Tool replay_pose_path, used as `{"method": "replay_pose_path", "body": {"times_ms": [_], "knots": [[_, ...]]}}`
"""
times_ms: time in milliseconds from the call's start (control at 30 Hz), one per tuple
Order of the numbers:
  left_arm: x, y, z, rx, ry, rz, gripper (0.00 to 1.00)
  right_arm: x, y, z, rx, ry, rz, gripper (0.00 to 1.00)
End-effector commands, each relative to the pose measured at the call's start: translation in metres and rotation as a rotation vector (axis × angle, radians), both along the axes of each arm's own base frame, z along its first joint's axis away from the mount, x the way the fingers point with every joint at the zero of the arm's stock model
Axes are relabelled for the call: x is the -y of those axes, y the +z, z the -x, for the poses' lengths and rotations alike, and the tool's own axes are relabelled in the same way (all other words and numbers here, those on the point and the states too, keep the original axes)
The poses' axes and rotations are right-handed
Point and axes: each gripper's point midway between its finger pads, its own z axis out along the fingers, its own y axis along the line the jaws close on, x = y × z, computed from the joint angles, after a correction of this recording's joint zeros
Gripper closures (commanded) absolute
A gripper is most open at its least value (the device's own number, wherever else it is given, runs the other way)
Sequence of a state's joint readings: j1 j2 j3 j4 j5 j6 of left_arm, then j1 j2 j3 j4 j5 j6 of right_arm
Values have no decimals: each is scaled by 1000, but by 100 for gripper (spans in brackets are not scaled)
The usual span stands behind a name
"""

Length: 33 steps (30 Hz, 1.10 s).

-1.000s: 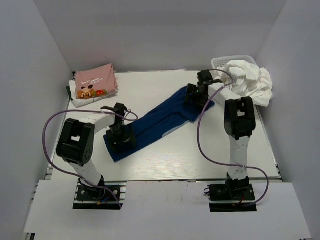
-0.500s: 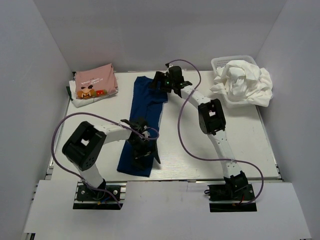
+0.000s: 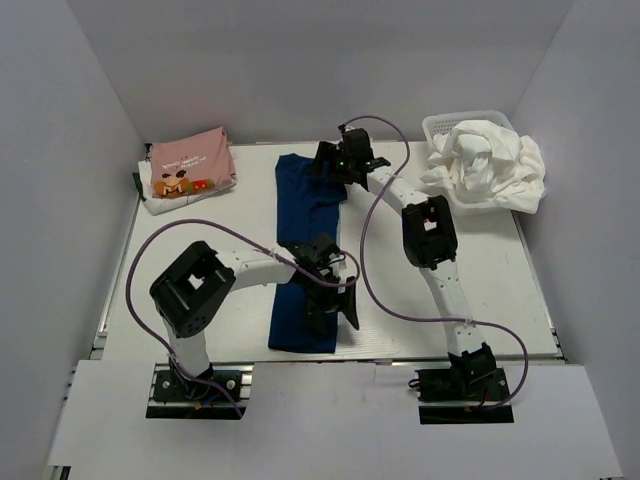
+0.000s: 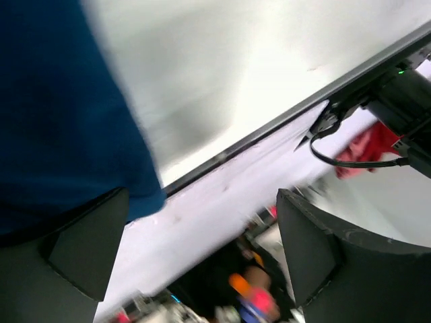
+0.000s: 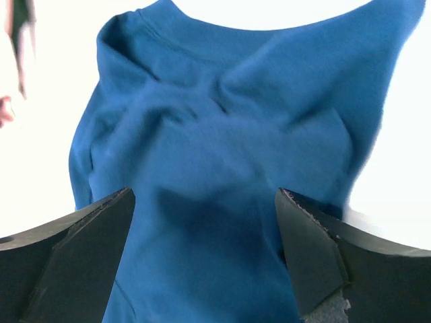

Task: Fold and stack the t-shirts

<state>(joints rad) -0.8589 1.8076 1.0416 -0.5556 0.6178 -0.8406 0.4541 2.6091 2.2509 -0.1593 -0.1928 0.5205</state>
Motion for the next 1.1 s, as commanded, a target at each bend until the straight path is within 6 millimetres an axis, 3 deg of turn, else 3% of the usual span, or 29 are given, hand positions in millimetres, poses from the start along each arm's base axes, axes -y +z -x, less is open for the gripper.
{"method": "replay_pose_path", "body": {"times_ms": [0,100,167,200,233,267,300,333,367,400,433,467,500,533,600,633,667,700,800,933,1067], "knots": [[9,43,-18,227,-56,24,0,19,76,5,105,32,51,10],[2,80,-19,330,-91,44,0,26,117,17,160,65,77,10],[-15,95,-17,375,-88,8,0,41,143,35,184,61,107,10],[-29,95,-21,423,-64,-47,0,50,145,39,179,29,133,10],[-47,108,-17,462,-46,-69,0,69,172,54,201,-38,157,10],[-60,109,-16,492,-26,-98,0,83,150,69,141,-61,203,10],[-85,92,-17,509,26,-197,0,100,120,87,67,-94,264,10],[-100,90,-17,508,76,-230,0,122,164,100,142,-175,272,10],[-119,86,-12,507,122,-293,0,140,105,133,16,-166,349,10],[-142,84,-16,535,247,-362,0,148,100,149,-20,-184,351,10],[-150,81,-11,528,280,-381,0,156,134,167,34,-200,313,10],[-158,77,-11,526,310,-396,0,160,123,186,-8,-184,327,10],[-172,59,-4,490,351,-447,0,169,81,223,-138,-166,367,10],[-176,53,-3,483,385,-443,0,166,95,246,-145,-120,319,10],[-176,28,2,436,401,-436,0,155,71,297,-256,-17,305,10],[-173,24,1,421,405,-409,0,159,61,324,-321,13,330,10],[-165,23,5,392,393,-368,0,157,58,335,-351,23,333,10],[-163,17,4,385,387,-355,0,143,50,364,-389,111,339,10],[-157,1,15,334,365,-303,3,122,38,418,-478,248,364,10],[-153,-16,30,261,349,-235,17,100,31,455,-499,360,382,10],[-161,-31,41,238,341,-249,32,82,23,471,-484,417,374,10]]}}
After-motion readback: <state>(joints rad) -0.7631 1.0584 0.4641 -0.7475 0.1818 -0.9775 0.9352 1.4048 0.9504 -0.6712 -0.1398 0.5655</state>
